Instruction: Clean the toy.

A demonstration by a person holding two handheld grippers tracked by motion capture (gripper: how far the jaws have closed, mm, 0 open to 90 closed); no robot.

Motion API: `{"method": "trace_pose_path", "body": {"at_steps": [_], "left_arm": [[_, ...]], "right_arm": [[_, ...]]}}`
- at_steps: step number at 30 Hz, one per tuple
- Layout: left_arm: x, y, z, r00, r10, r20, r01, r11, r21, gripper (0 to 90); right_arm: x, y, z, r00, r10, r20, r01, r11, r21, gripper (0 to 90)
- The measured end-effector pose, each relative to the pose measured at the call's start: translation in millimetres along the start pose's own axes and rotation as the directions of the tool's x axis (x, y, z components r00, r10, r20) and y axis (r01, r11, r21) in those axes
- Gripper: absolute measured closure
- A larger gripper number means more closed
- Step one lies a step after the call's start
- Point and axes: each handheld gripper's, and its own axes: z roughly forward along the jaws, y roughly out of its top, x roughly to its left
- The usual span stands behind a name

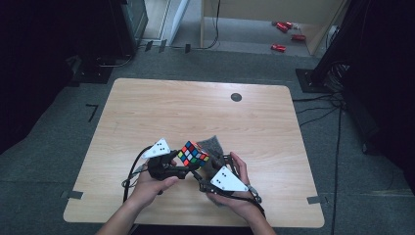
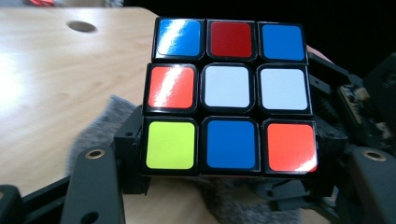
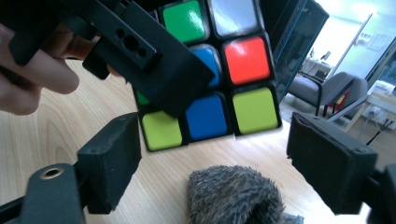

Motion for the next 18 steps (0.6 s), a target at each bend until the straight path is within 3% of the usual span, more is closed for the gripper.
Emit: {"method": "trace_pose_path", "body": {"at_steps": [6, 18], "left_arm": [[-2.1, -1.0, 5.4, 0.9991, -0.031, 0.030, 0.030, 0.9992, 0.025, 34.9], [5.6, -0.7, 5.4, 0.9914, -0.107, 0.075, 0.104, 0.9936, 0.044, 34.4]], "right_arm": [[2.5, 0.6, -0.1, 0.9993, -0.037, 0.000, 0.037, 0.999, -0.015, 27.8], [5.5, 2.3, -1.2, 0.9954, -0.096, 0.006, 0.096, 0.995, -0.024, 34.4]]}}
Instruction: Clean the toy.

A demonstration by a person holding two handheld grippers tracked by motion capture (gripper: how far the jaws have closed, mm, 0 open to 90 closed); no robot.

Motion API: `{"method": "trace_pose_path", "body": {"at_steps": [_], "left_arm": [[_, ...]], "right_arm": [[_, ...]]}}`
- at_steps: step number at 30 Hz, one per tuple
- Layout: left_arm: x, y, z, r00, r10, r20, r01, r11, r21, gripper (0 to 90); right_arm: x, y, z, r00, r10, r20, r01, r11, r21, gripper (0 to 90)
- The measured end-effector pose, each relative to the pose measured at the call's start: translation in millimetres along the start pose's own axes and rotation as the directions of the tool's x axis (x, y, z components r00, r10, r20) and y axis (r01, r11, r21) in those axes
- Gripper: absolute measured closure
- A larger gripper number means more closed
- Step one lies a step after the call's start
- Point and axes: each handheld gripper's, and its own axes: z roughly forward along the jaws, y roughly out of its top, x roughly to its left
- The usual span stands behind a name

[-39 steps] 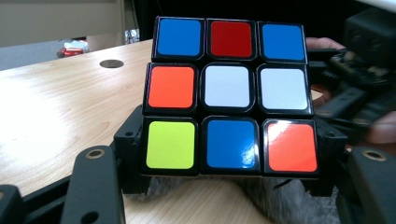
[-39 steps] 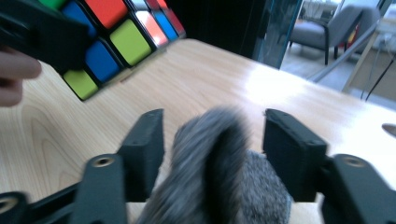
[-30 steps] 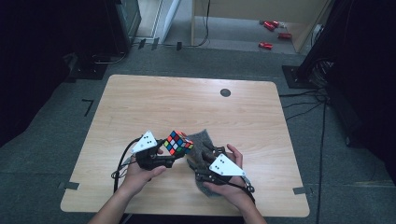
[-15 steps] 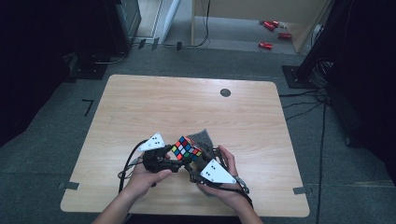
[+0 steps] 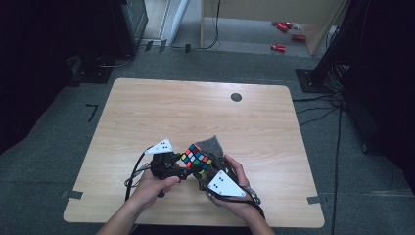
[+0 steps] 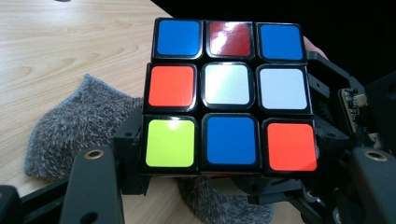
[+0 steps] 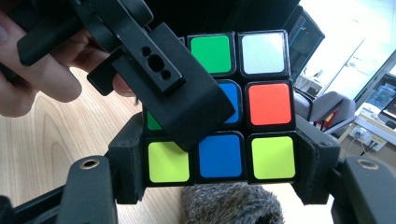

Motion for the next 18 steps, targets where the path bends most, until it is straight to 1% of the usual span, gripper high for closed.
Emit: {"method": "trace_pose_path", "body": {"at_steps": [2, 3, 4, 8, 11, 12, 13, 14, 15, 17, 18], "left_arm": [[0.6, 0.2, -0.9, 0.9999, 0.004, 0.013, -0.004, 1.0000, 0.002, 34.0], [1.8, 0.9, -2.0, 0.9994, -0.004, 0.035, 0.004, 1.0000, 0.004, 33.2], [2.4, 1.4, -3.0, 0.9989, -0.007, 0.045, 0.006, 1.0000, 0.003, 30.4], [5.0, 5.4, -11.6, 0.9988, 0.011, 0.049, -0.009, 0.9993, -0.036, 24.2], [8.4, 7.0, -18.8, 0.9991, 0.035, 0.025, -0.034, 0.9977, -0.059, 20.2], [9.4, 7.1, -20.7, 0.9990, 0.044, 0.008, -0.043, 0.9968, -0.068, 17.6], [10.6, 6.8, -22.8, 0.9987, 0.052, 0.005, -0.051, 0.9958, -0.076, 14.1], [11.9, 6.5, -24.7, 0.9982, 0.059, 0.008, -0.058, 0.9943, -0.089, 13.0], [12.5, 6.2, -26.1, 0.9970, 0.078, -0.003, -0.078, 0.9925, -0.095, 12.5], [12.7, 5.0, -26.9, 0.9900, 0.131, -0.052, -0.135, 0.9875, -0.081, 10.3], [12.5, 3.8, -26.8, 0.9845, 0.159, -0.074, -0.164, 0.9837, -0.073, 10.3]], "right_arm": [[-0.1, 0.2, -0.4, 1.0000, 0.001, -0.001, -0.001, 1.000, -0.004, 34.5], [-0.5, 0.3, -0.7, 1.0000, 0.002, -0.005, -0.002, 1.000, -0.006, 34.5], [-1.5, 0.2, -1.2, 0.9999, 0.008, -0.011, -0.008, 1.000, -0.007, 34.6], [-4.9, -1.4, -2.4, 0.9998, 0.019, -0.006, -0.019, 1.000, 0.010, 34.6], [-10.5, -2.3, -4.5, 0.9983, 0.058, 0.008, -0.059, 0.998, 0.017, 34.7], [-12.6, -2.4, -5.3, 0.9975, 0.070, 0.014, -0.070, 0.997, 0.018, 34.7], [-15.1, -2.5, -6.1, 0.9968, 0.078, 0.018, -0.078, 0.997, 0.021, 34.7], [-17.4, -2.7, -7.1, 0.9954, 0.093, 0.023, -0.094, 0.995, 0.024, 34.7], [-19.7, -3.0, -8.1, 0.9942, 0.104, 0.025, -0.105, 0.994, 0.023, 34.7], [-23.7, -2.8, -10.1, 0.9917, 0.125, 0.030, -0.126, 0.992, 0.024, 34.7], [-25.7, -2.6, -10.9, 0.9902, 0.137, 0.029, -0.137, 0.990, 0.023, 34.7]]}}
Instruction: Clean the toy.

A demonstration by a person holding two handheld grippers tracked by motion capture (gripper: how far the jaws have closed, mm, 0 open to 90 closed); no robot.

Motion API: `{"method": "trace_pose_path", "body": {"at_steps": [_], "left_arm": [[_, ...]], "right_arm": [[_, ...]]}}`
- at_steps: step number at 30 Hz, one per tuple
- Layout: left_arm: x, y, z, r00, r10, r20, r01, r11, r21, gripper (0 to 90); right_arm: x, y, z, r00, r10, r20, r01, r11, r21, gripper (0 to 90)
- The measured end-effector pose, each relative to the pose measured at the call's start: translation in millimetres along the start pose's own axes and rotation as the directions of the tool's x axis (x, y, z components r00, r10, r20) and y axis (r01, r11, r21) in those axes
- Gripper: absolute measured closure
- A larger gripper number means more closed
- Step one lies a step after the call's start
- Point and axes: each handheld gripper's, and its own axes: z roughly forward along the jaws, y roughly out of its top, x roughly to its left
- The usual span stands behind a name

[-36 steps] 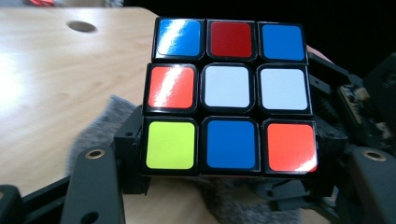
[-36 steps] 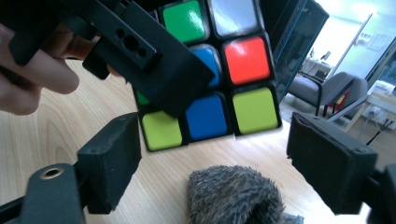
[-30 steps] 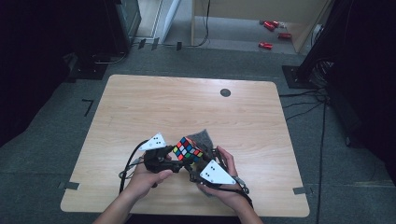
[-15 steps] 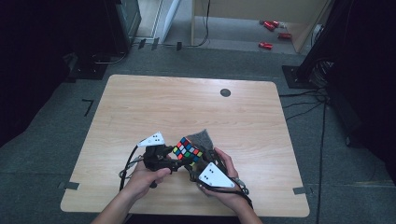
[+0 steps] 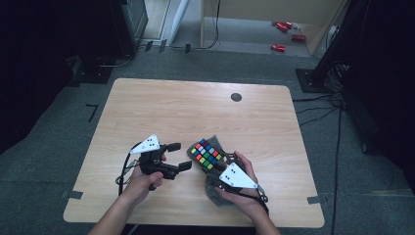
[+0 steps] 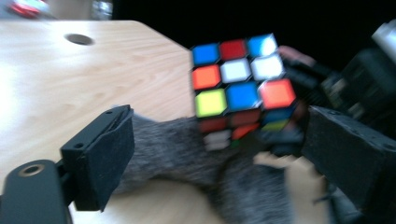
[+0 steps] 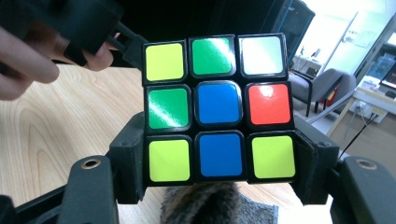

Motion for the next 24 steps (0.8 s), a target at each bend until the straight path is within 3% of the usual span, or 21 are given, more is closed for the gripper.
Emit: {"method": "trace_pose_path", "body": {"at_steps": [2, 4, 7, 12, 15, 16, 19, 22, 24], "left_arm": [[-3.7, -3.6, -0.5, 0.9949, 0.095, -0.036, -0.095, 0.9954, -0.009, 10.4], [-8.2, -7.0, -1.0, 0.9795, 0.190, -0.067, -0.192, 0.9812, -0.021, 10.3], [-12.3, -12.4, 3.2, 0.9549, 0.273, -0.116, -0.276, 0.9612, -0.005, 10.4], [-17.0, -18.6, 9.0, 0.9279, 0.342, -0.149, -0.346, 0.9382, -0.002, 15.4], [-18.6, -19.4, 10.3, 0.9192, 0.361, -0.157, -0.365, 0.9310, 0.002, 15.5], [-19.5, -20.0, 11.0, 0.9133, 0.374, -0.162, -0.378, 0.9259, 0.007, 15.5], [-24.4, -23.0, 14.2, 0.8836, 0.431, -0.184, -0.436, 0.9000, 0.014, 15.5], [-28.4, -26.1, 18.4, 0.8464, 0.490, -0.209, -0.499, 0.8664, 0.009, 15.5], [-30.5, -29.2, 21.8, 0.8171, 0.523, -0.242, -0.536, 0.8442, 0.017, 15.4]], "right_arm": [[-3.5, 1.4, -1.5, 0.9995, 0.031, -0.001, -0.031, 1.000, 0.006, 34.7], [-7.1, 2.7, -2.9, 0.9975, 0.070, -0.008, -0.070, 0.997, 0.013, 34.7], [-10.9, 4.3, -5.5, 0.9922, 0.124, -0.017, -0.123, 0.992, 0.028, 34.7], [-13.1, 9.2, -7.7, 0.9773, 0.208, -0.038, -0.207, 0.978, 0.032, 34.7], [-12.8, 11.4, -7.1, 0.9711, 0.233, -0.050, -0.232, 0.972, 0.029, 34.7], [-12.4, 11.9, -6.8, 0.9675, 0.247, -0.054, -0.246, 0.969, 0.030, 34.7], [-10.7, 12.7, -5.5, 0.9556, 0.285, -0.074, -0.283, 0.958, 0.041, 34.7], [-7.1, 14.4, -4.1, 0.9465, 0.309, -0.092, -0.306, 0.951, 0.054, 34.7], [-5.0, 15.8, -3.1, 0.9446, 0.313, -0.099, -0.309, 0.950, 0.054, 34.7]]}}
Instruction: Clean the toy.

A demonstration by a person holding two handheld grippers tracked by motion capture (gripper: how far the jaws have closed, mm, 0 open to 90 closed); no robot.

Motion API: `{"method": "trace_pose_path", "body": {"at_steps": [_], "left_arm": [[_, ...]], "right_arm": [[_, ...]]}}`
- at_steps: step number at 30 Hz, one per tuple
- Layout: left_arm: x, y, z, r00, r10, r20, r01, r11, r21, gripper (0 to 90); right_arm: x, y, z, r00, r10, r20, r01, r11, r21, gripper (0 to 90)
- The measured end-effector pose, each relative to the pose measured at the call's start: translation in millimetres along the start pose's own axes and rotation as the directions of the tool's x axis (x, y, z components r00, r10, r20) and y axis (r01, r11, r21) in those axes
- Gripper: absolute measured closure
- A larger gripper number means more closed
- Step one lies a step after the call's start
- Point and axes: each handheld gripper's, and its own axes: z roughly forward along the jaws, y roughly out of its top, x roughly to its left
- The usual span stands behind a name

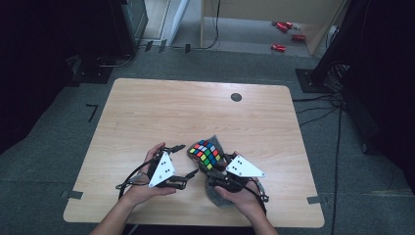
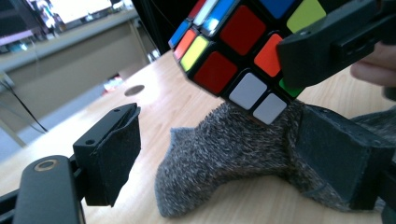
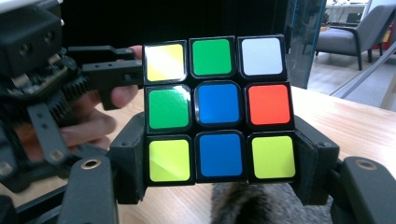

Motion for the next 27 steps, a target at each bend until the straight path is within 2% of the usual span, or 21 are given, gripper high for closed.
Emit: {"method": "trace_pose_path", "body": {"at_steps": [3, 6, 9, 16, 21, 24, 27], "left_arm": [[-4.4, -2.4, 2.4, 0.9984, 0.052, -0.021, -0.052, 0.9986, -0.005, 15.4], [-6.5, -3.8, 4.3, 0.9948, 0.092, -0.045, -0.094, 0.9943, -0.051, 15.4], [-7.6, -4.5, 5.0, 0.9932, 0.105, -0.050, -0.108, 0.9923, -0.061, 15.6], [-13.4, -6.1, 8.7, 0.9843, 0.162, -0.070, -0.168, 0.9823, -0.084, 16.7], [-14.5, -6.3, 8.5, 0.9836, 0.166, -0.072, -0.172, 0.9809, -0.091, 19.1], [-15.7, -6.6, 8.6, 0.9801, 0.183, -0.076, -0.191, 0.9763, -0.103, 24.1], [-15.8, -6.9, 8.8, 0.9801, 0.186, -0.069, -0.193, 0.9759, -0.102, 25.1]], "right_arm": [[2.2, 0.5, 1.1, 0.9997, 0.021, -0.009, -0.021, 1.000, 0.004, 34.7], [4.0, -0.1, 2.5, 0.9991, 0.037, -0.021, -0.037, 0.999, 0.014, 34.7], [5.8, -1.1, 4.2, 0.9980, 0.053, -0.035, -0.052, 0.998, 0.028, 34.7], [8.7, -3.0, 8.8, 0.9951, 0.084, -0.052, -0.081, 0.995, 0.064, 34.7], [12.2, -3.6, 11.4, 0.9927, 0.099, -0.069, -0.094, 0.993, 0.078, 34.7], [10.0, -2.9, 11.1, 0.9865, 0.142, -0.082, -0.135, 0.988, 0.076, 34.7], [4.7, -3.0, 10.8, 0.9715, 0.209, -0.112, -0.199, 0.975, 0.093, 34.7]]}}
